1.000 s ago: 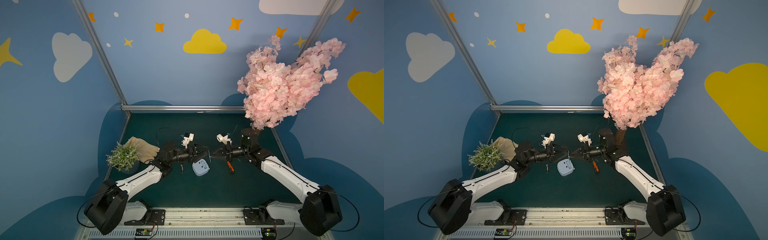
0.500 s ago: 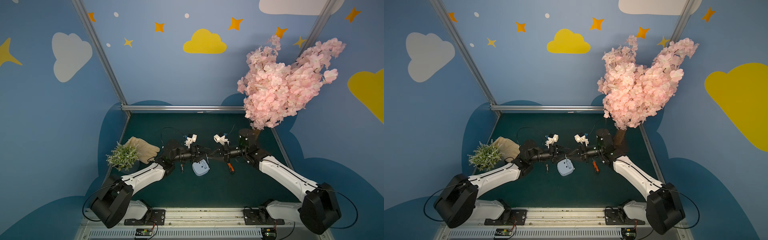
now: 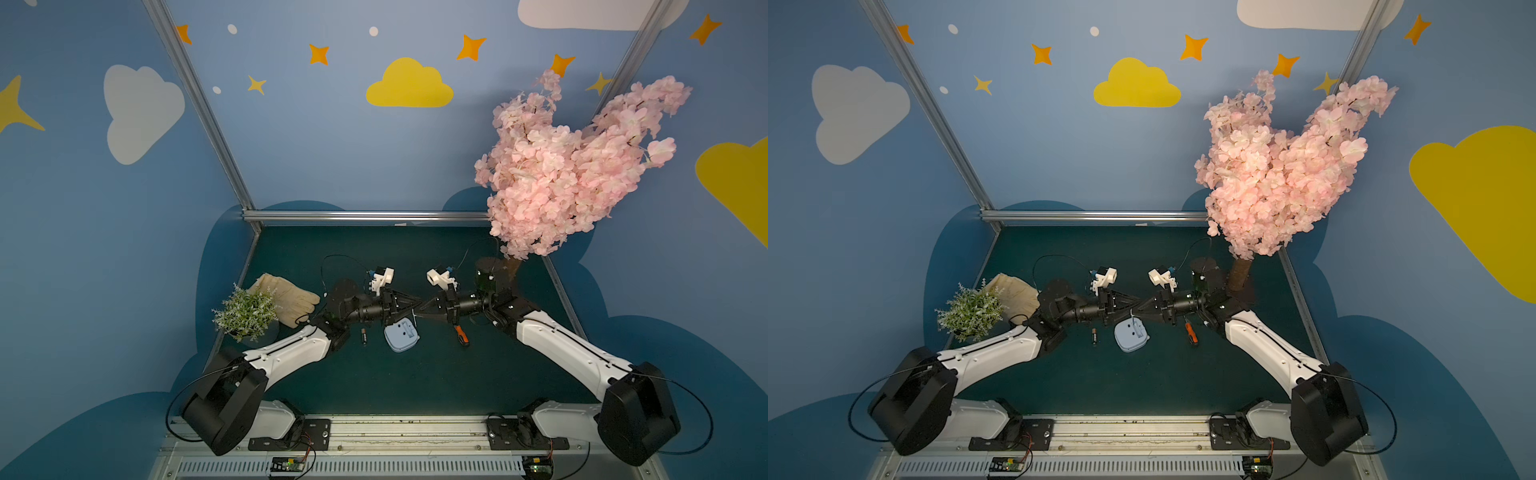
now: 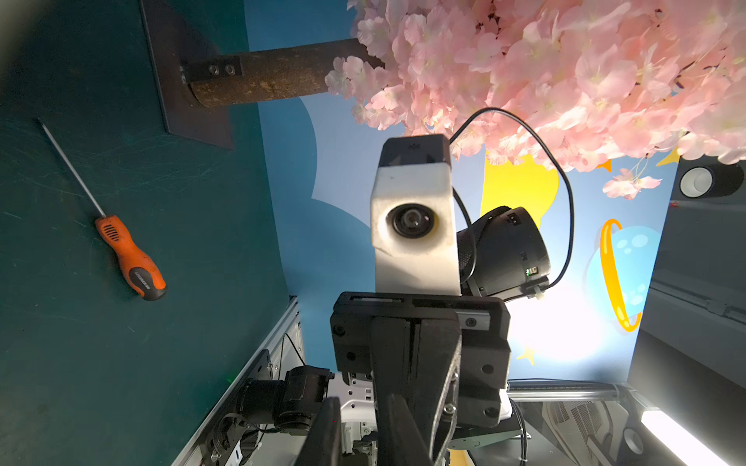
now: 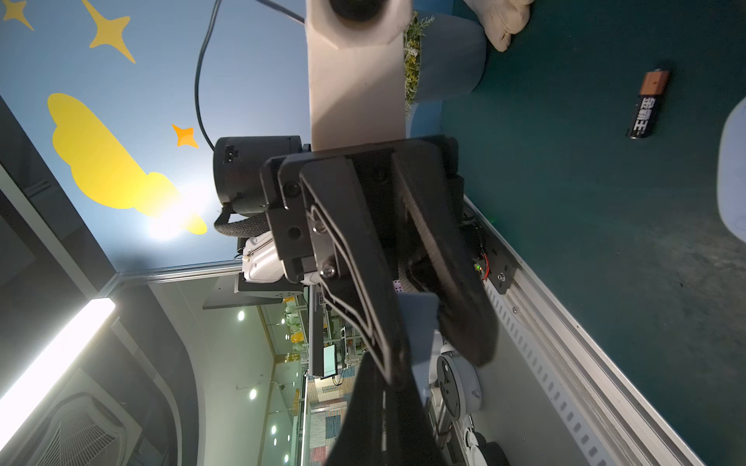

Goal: Remove the battery from the alarm
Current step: Pick up the cover from the center of the board.

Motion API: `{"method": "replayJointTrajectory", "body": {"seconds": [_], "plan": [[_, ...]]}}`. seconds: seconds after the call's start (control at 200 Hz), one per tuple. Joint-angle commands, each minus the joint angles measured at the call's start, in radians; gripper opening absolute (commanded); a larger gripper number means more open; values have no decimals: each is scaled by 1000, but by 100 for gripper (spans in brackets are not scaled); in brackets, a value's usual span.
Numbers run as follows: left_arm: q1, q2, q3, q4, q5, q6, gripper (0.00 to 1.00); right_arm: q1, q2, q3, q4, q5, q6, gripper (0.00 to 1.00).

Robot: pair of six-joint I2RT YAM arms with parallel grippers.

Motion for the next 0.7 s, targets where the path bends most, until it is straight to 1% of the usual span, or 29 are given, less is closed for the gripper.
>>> {"method": "replayJointTrajectory", "body": {"seconds": [0.0, 0.21, 0.295, 0.355, 0.415, 0.471, 0.566, 0.621, 0.646, 0.696], "plan": [[-1, 1, 12, -3, 3, 22, 18, -2, 8, 1, 24, 5, -9, 0], [-2, -31, 16, -81, -13, 67, 18, -3, 13, 0, 24, 8, -11, 1], [-1, -49, 22, -125, -23, 92, 17, -5, 12, -2, 17, 6, -15, 6], [-1, -60, 24, -162, -32, 108, 17, -10, 6, -2, 2, 6, -26, 7], [-1, -69, 29, -199, -40, 125, 17, -15, -1, -2, -16, 6, -38, 12], [0, -75, 35, -233, -47, 143, 18, -23, -11, -3, -38, 6, -50, 14], [-1, -82, 48, -309, -64, 180, 18, -37, -26, 5, -118, 12, -104, 19], [-1, -86, 60, -370, -76, 209, 18, -45, -35, 18, -186, 19, -155, 26], [-1, -85, 66, -400, -84, 221, 18, -48, -39, 26, -229, 28, -184, 27], [-1, -86, 85, -475, -100, 254, 18, -50, -45, 56, -330, 54, -276, 33]]}}
